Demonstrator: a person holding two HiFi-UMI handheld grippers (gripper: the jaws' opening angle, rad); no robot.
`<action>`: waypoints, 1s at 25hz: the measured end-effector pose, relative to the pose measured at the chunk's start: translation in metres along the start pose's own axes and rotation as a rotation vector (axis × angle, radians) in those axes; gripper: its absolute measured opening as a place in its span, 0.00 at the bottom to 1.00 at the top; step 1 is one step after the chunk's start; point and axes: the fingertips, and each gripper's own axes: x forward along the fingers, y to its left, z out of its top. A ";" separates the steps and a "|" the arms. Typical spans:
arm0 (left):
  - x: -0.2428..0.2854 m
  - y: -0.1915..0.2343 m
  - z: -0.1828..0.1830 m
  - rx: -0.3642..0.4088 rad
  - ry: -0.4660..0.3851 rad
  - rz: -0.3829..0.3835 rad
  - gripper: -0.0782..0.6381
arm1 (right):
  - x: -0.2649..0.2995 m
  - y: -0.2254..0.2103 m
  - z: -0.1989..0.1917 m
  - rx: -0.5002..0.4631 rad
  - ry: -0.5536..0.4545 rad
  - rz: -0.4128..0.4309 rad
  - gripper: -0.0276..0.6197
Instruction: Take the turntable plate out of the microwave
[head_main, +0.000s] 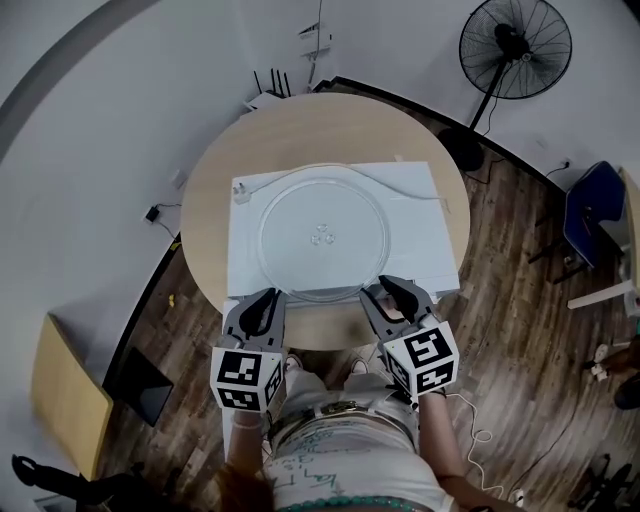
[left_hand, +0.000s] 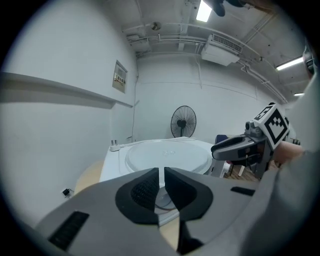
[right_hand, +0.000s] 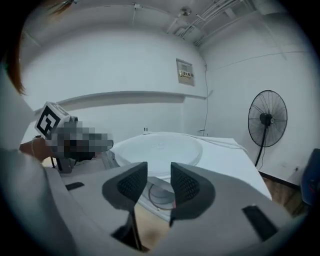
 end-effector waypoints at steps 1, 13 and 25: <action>0.000 0.001 0.001 0.022 0.012 -0.006 0.14 | 0.001 0.001 -0.001 0.002 0.006 -0.005 0.26; 0.019 0.011 -0.010 0.196 0.203 -0.102 0.16 | 0.007 -0.005 -0.003 0.033 0.021 -0.059 0.26; 0.036 0.002 -0.005 0.212 0.216 -0.131 0.16 | 0.014 -0.025 -0.001 0.026 0.090 -0.107 0.24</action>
